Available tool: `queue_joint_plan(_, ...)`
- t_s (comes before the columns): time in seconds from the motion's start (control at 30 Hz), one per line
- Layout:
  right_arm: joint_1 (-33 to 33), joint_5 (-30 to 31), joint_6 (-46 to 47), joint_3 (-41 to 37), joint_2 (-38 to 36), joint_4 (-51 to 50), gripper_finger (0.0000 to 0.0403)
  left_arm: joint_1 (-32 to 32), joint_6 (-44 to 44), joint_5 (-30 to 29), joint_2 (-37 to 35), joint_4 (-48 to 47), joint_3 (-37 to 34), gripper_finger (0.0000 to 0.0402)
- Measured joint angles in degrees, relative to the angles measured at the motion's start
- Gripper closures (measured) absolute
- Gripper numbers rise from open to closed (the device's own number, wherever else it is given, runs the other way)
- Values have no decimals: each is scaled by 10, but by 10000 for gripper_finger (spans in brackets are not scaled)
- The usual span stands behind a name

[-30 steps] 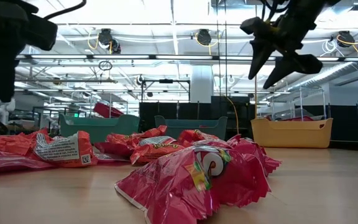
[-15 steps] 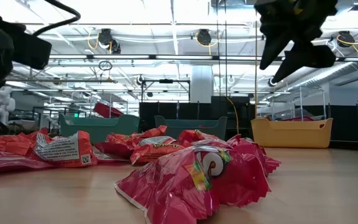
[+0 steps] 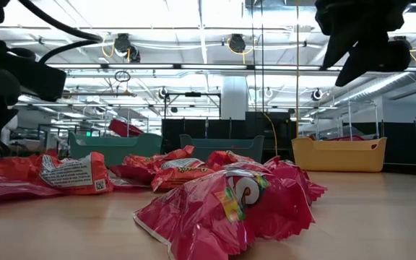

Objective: Sort candy
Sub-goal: Put the red chocolate into the green bin

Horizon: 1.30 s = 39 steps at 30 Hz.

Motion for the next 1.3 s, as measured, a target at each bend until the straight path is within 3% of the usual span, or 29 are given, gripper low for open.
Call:
queue_joint_plan(0.13,14,21,0,0,0,0,206,0,-5,17,-5,-32,21,254)
queue_joint_plan(0.37,28,28,0,0,0,0,206,-1,-2,54,-19,-104,47,383)
queue_joint_plan(0.7,47,46,10,0,0,0,206,-1,-1,48,-63,-215,114,384)
queue_joint_plan(0.97,52,57,11,0,0,0,206,20,-2,-20,-136,-358,199,384)
queue_joint_plan(1.13,52,70,16,0,0,1,206,64,29,-75,-181,-430,238,384)
queue_joint_plan(1.3,52,79,31,0,0,1,206,154,132,-118,-221,-444,245,384)
